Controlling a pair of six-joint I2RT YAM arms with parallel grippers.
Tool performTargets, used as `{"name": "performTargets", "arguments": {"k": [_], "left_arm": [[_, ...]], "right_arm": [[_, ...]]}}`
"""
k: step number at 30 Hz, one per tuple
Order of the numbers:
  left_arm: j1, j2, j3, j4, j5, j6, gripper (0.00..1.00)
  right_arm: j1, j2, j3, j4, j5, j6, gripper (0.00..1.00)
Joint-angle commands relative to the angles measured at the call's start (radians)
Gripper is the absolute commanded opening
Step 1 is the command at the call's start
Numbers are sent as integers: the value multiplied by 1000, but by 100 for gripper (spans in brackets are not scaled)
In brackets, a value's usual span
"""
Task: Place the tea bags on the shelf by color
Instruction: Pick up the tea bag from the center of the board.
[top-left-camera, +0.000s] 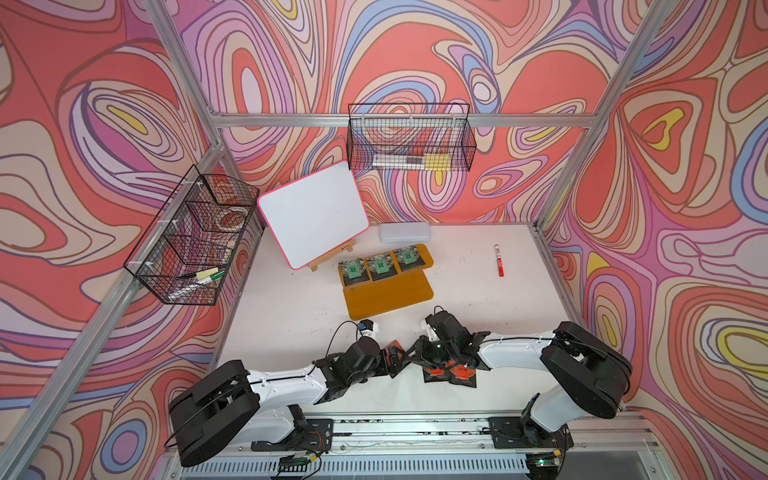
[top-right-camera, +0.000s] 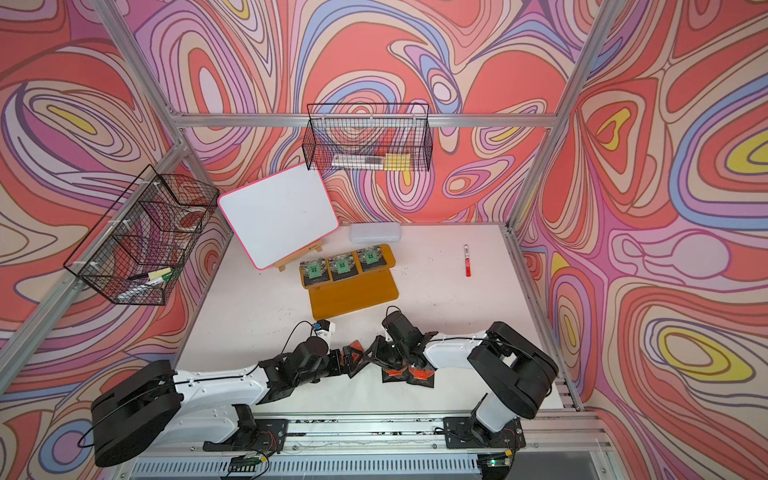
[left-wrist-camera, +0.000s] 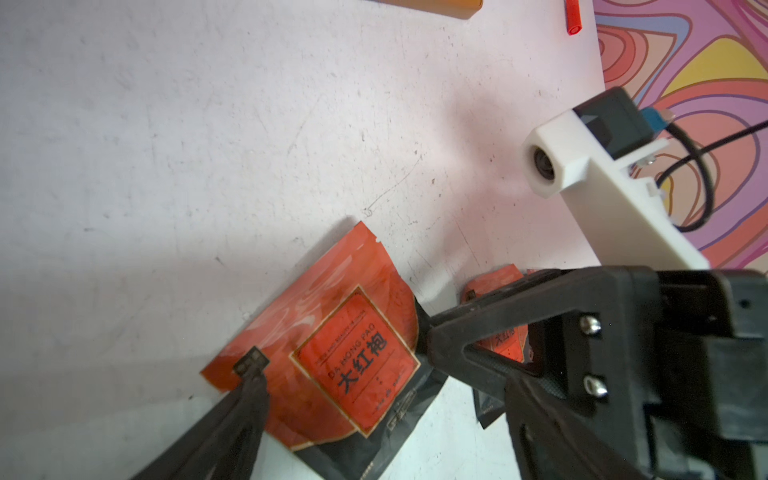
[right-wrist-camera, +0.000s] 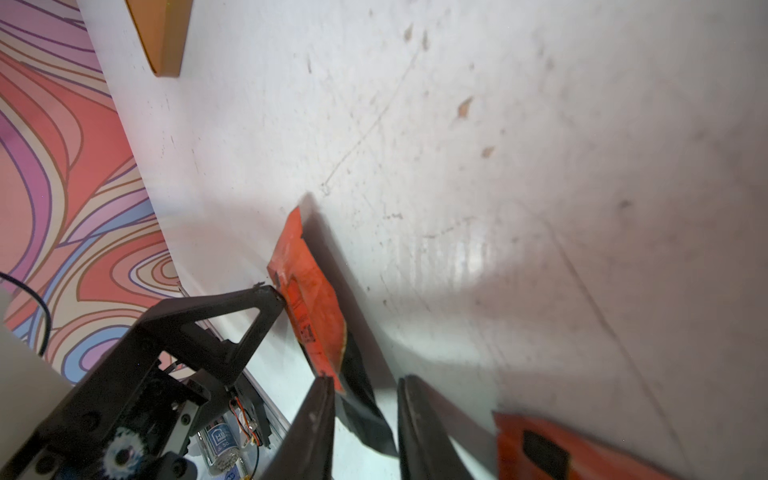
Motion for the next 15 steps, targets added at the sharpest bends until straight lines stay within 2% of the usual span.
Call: {"name": "performTargets", "arguments": {"k": [1, 13, 15], "left_arm": [[7, 24, -23, -6, 15, -12, 93], [8, 19, -22, -13, 12, -15, 93], [8, 15, -21, -15, 9, -16, 93]], "right_arm": [[2, 6, -16, 15, -6, -2, 23], [2, -14, -36, 52, -1, 6, 1], [2, -18, -44, 73, -1, 9, 0]]}}
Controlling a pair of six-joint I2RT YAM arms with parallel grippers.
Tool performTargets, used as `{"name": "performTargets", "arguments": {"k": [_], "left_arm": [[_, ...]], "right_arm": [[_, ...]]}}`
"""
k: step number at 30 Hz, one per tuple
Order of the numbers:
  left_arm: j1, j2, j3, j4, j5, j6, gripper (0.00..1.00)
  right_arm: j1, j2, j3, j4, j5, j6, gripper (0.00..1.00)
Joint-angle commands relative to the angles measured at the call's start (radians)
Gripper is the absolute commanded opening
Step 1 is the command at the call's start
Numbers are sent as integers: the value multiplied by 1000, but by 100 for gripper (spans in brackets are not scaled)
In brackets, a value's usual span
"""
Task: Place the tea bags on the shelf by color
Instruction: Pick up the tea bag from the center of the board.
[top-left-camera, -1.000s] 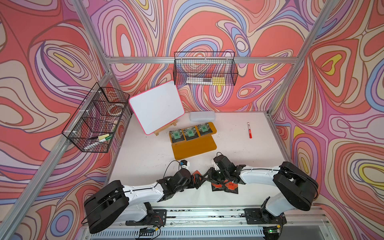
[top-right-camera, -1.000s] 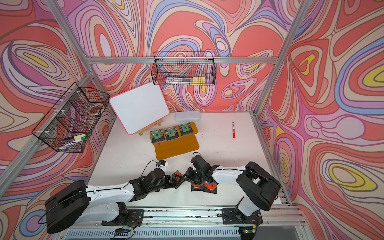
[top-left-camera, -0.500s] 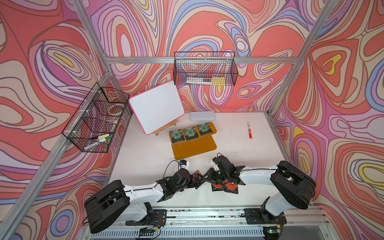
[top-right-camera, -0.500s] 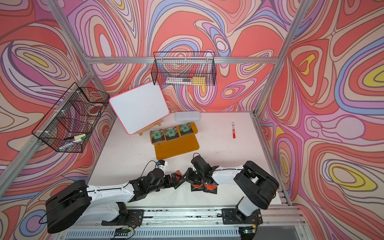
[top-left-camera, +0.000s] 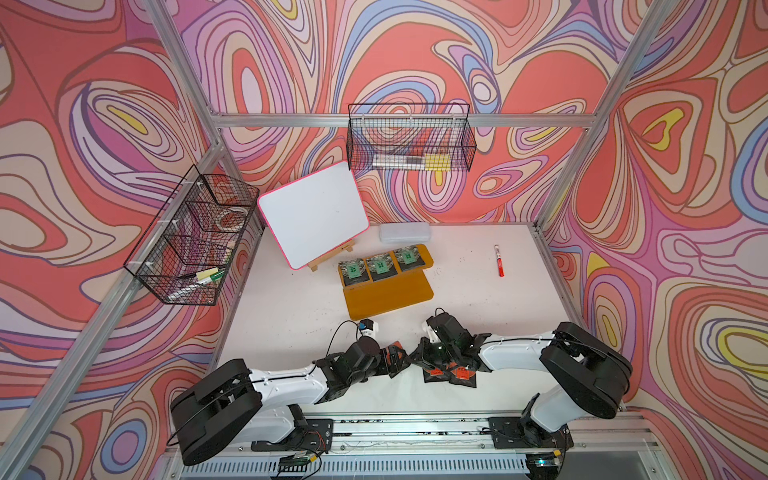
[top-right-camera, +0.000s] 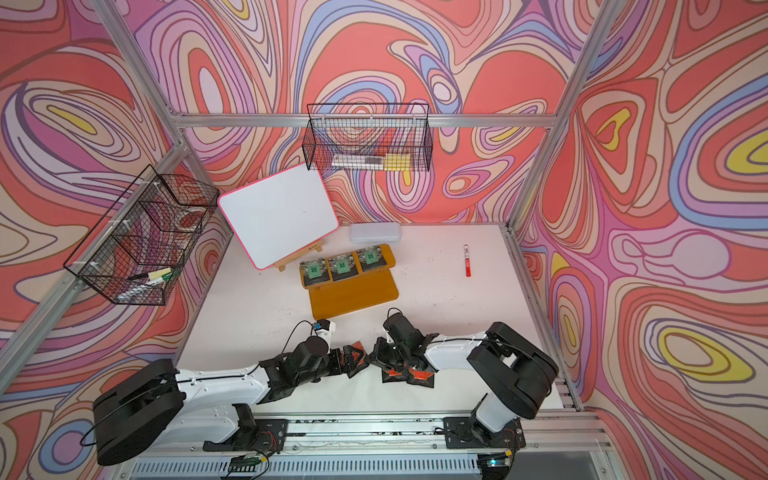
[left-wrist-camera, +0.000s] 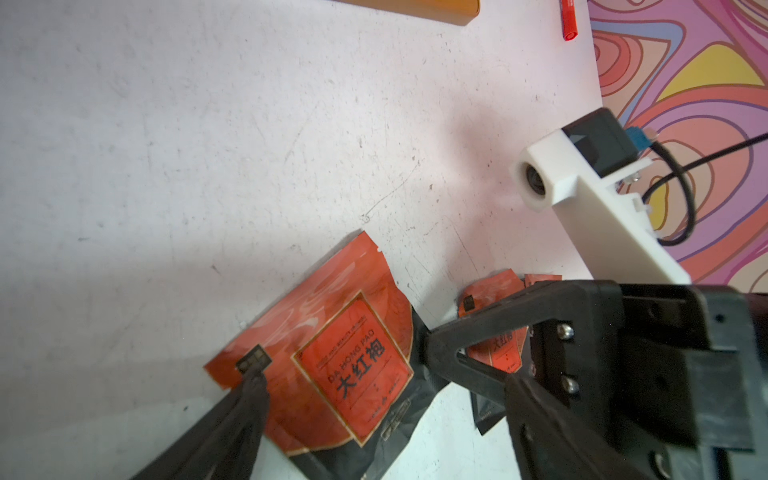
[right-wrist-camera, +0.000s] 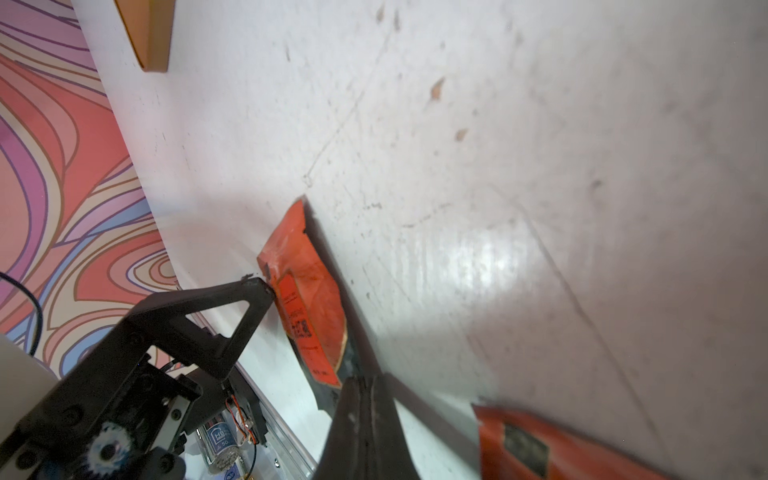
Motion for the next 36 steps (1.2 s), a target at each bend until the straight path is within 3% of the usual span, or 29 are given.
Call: {"name": "performTargets", "arguments": {"k": [1, 9, 26, 36], "left_arm": [[5, 4, -19, -32, 5, -12, 93], [24, -93, -4, -113, -64, -2, 94], [67, -541, 72, -577, -331, 109, 99], [71, -696, 124, -770, -439, 155, 99]], "right_arm": [[2, -18, -23, 54, 1, 6, 0], [2, -34, -76, 209, 16, 16, 0], [2, -80, -58, 473, 62, 27, 0], [2, 37, 18, 584, 98, 62, 0]]}}
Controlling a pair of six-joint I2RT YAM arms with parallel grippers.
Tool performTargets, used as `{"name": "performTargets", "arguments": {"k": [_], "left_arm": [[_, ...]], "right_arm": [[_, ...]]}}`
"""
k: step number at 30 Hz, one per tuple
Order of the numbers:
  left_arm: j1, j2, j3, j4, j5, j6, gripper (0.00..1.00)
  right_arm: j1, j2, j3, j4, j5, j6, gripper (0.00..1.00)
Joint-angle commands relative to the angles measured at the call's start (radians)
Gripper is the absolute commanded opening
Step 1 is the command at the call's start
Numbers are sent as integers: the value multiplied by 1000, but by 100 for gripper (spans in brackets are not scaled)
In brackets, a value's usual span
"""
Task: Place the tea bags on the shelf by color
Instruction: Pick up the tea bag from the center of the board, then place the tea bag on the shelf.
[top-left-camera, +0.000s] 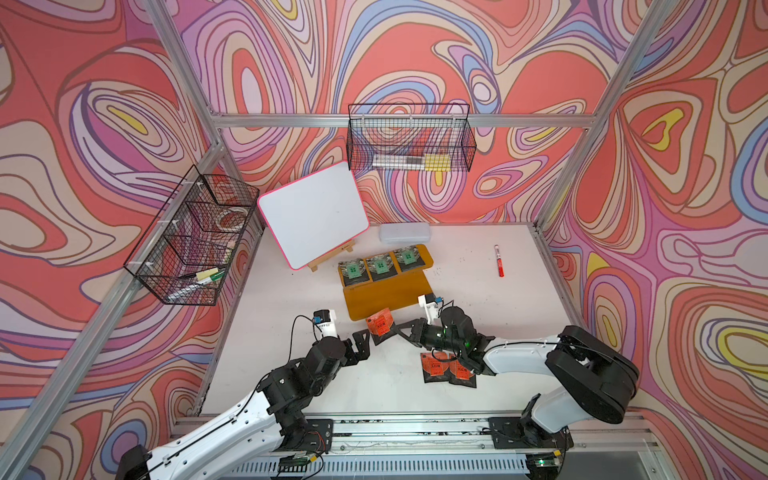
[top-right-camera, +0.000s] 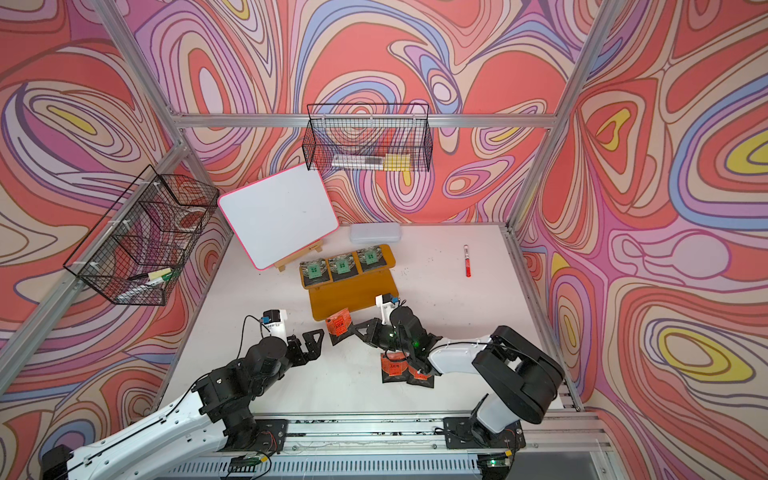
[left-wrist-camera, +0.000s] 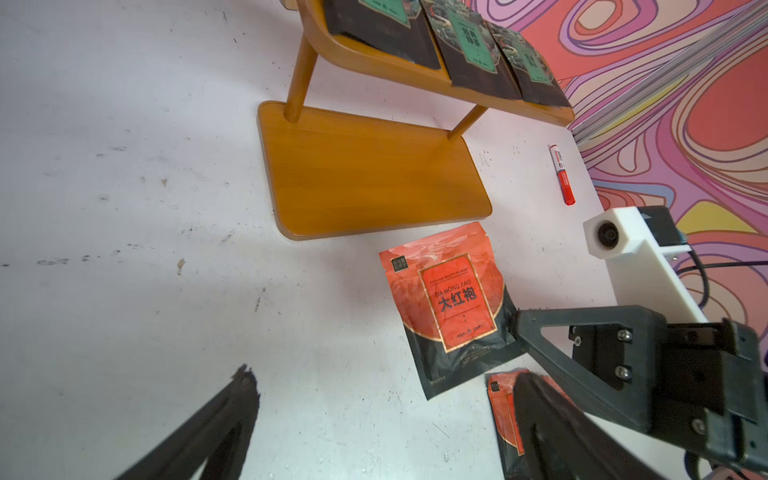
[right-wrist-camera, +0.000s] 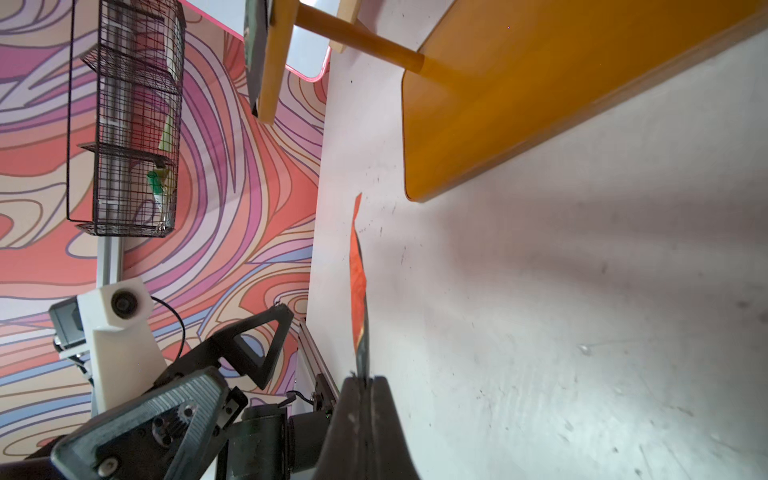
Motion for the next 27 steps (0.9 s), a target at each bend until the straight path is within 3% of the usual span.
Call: {"name": "performTargets", "arguments": {"k": [1, 10, 27], "left_arm": [[5, -32, 31, -108, -62, 35, 99], [6, -84, 13, -144, -59, 28, 99], [6, -112, 5, -167, -67, 21, 99]], "right_arm": [[2, 68, 43, 71, 24, 21, 0], [-1, 269, 133, 185, 24, 77, 0], [-65, 457, 269, 201, -64, 146, 0]]}}
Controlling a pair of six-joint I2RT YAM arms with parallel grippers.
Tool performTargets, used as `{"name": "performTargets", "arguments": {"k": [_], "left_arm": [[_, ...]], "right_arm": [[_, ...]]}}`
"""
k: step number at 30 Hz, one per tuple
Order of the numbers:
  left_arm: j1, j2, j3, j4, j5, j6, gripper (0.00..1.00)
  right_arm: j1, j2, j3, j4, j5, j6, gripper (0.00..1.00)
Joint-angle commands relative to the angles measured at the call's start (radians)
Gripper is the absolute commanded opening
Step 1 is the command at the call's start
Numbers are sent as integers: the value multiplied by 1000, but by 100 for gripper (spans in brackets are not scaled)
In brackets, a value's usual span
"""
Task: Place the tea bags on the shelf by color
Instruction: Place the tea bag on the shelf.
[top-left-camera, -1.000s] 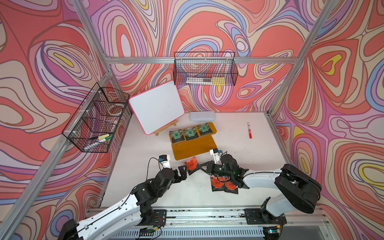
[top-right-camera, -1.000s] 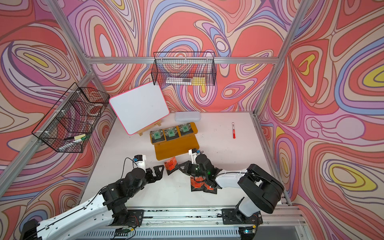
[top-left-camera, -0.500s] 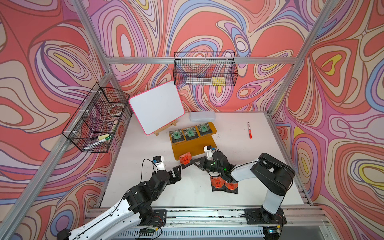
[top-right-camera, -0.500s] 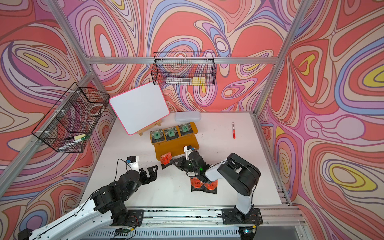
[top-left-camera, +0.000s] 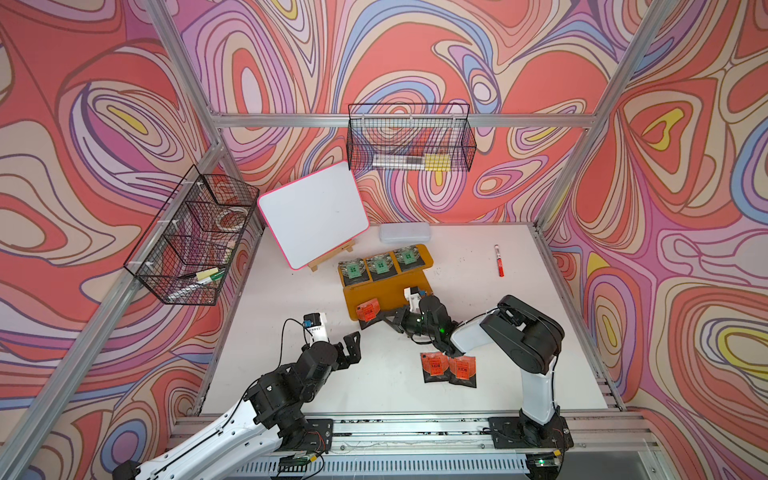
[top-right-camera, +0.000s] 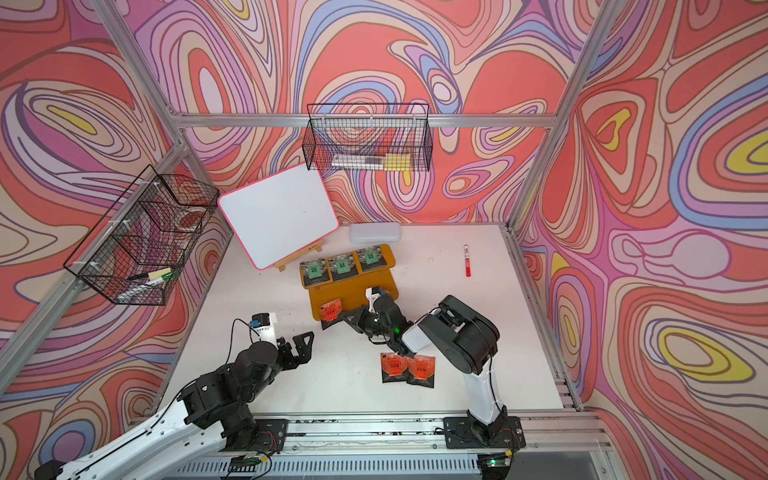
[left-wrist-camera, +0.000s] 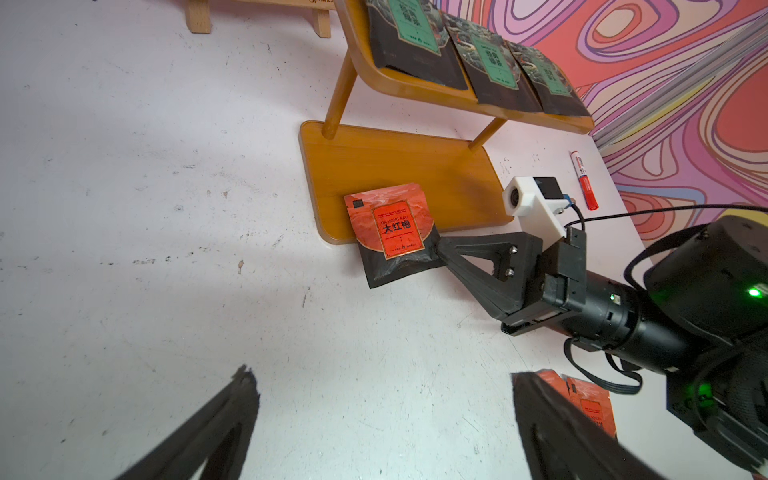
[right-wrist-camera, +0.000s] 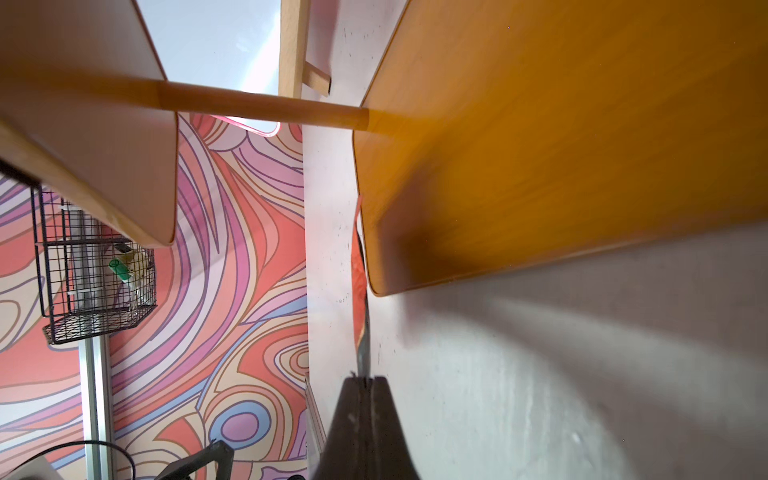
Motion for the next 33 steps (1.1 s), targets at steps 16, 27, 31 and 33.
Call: {"name": "performTargets", "arguments": {"k": [16, 27, 31, 33], "left_arm": [[5, -20, -3, -48, -22, -1, 99], [5, -43, -11, -62, -28, -4, 99], [6, -46, -11, -66, -28, -5, 99], [5, -48, -11, -66, -30, -5, 99]], "right_arm": [[-26, 109, 162, -80, -65, 38, 0], [-40, 141, 221, -137, -76, 47, 0], [-44, 152, 234, -141, -74, 53, 0], [-45, 162, 246, -146, -75, 55, 0]]}}
